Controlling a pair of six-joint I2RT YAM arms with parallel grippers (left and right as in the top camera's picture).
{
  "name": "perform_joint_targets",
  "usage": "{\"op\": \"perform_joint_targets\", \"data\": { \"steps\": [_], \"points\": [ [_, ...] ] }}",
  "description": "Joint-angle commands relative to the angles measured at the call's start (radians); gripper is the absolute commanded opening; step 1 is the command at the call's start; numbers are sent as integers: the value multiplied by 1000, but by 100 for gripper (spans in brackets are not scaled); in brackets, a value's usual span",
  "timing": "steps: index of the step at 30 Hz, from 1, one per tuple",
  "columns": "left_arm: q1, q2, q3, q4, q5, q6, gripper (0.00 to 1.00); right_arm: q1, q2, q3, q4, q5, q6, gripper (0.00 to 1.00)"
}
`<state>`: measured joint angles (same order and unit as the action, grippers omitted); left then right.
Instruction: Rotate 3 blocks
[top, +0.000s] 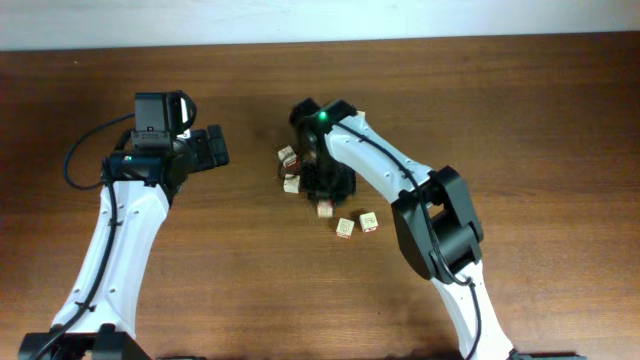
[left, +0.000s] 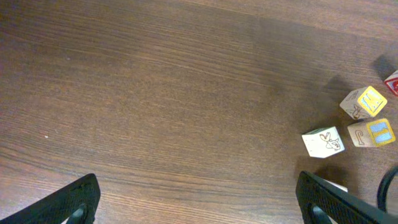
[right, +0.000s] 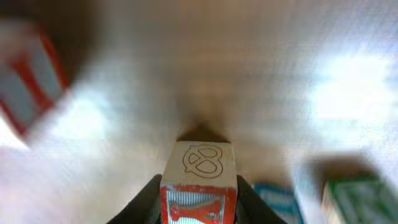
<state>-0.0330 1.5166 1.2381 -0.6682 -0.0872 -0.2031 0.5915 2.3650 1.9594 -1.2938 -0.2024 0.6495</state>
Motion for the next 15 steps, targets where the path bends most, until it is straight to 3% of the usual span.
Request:
{"op": "perform_joint_targets", "data": {
  "steps": [1,10,13,15],
  "points": [
    [3,4,10,1,-15,-9,99,40,11,-55,-17,-8,-8,30],
    [3,4,10,1,-15,-9,99,35,11,-71,-116,12,-6,31],
    [3,4,10,1,-15,-9,99,30,8,-67,-124,24,-6,53],
    [3,4,10,1,-15,-9,99,7,-6,-62,-129,26,-10,58]
  ]
}}
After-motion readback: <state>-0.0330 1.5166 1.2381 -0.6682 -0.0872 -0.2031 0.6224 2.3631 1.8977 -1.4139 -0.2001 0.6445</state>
